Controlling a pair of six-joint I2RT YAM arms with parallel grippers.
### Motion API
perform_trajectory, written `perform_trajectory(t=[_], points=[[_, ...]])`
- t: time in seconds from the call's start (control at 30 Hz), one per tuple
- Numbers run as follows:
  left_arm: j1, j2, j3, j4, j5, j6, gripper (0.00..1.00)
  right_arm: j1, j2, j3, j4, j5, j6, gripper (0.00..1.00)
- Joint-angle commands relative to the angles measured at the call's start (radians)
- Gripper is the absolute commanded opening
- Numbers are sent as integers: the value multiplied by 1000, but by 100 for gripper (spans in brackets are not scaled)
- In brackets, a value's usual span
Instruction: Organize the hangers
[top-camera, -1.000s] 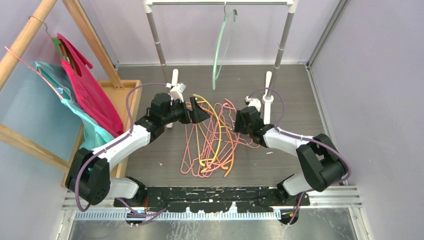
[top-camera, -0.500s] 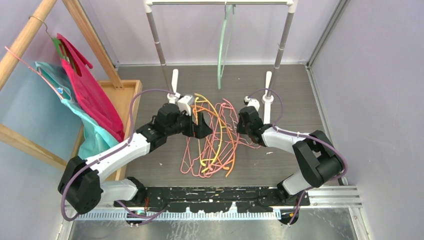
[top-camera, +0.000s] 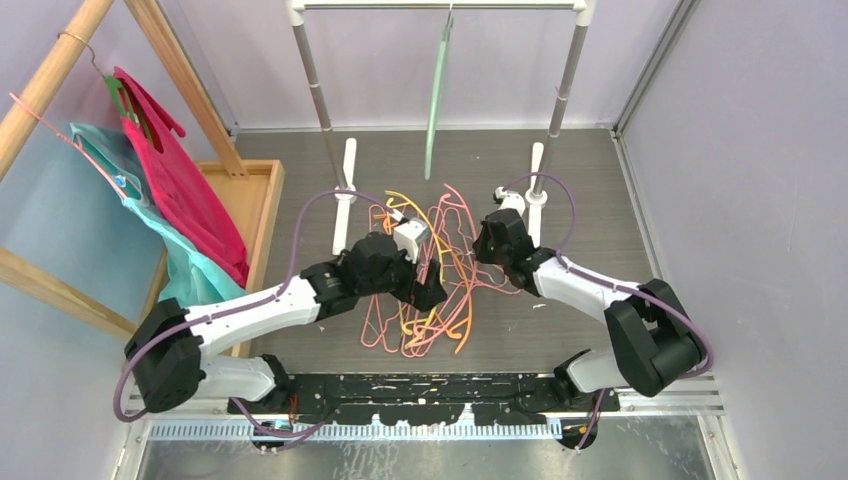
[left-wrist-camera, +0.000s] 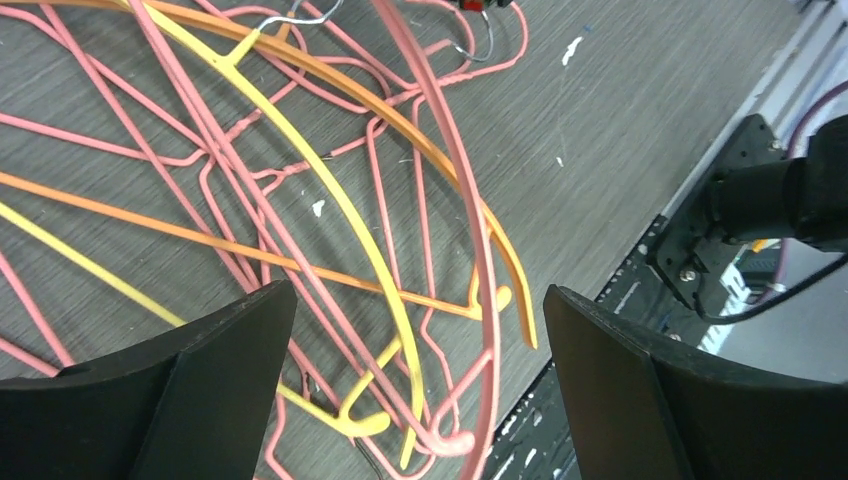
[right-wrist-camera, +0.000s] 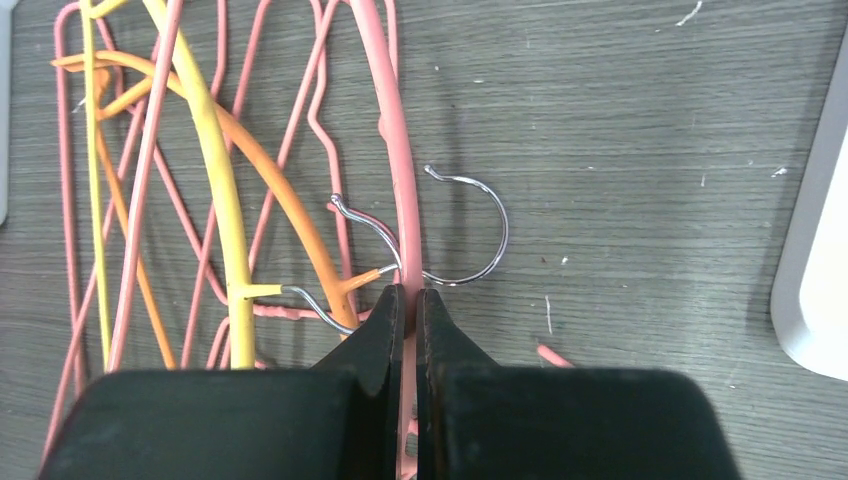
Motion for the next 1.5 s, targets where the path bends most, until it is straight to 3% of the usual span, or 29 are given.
perform_trajectory(t=[0.0, 0.4, 0.9, 1.03, 1.1, 1.17, 1.27, 1.33, 1.47], points=[[-51, 79, 44, 64, -97, 14, 97, 2, -44, 27, 43, -57, 34, 1], [-170, 231, 144, 48, -244, 34, 96, 34, 5, 64, 59, -69, 52, 1], [-207, 136, 205, -218, -548, 69, 97, 44, 123, 125, 63, -85, 32, 1], [-210, 136, 220, -224, -552, 79, 96, 53, 133, 129, 63, -85, 34, 2], [-217, 134, 216, -200, -531, 75, 96, 56, 126, 127, 60, -82, 33, 13], [-228, 142, 216, -171, -511, 80, 96, 57, 116, 127, 51, -70, 31, 35], [-237, 174, 226, -147, -483, 81, 95, 57, 91, 128, 26, -35, 28, 56], [-247, 198, 231, -132, -471, 86, 93, 58, 73, 128, 8, -7, 21, 64], [-259, 253, 237, -99, -438, 71, 82, 57, 40, 120, -15, 68, 11, 69]])
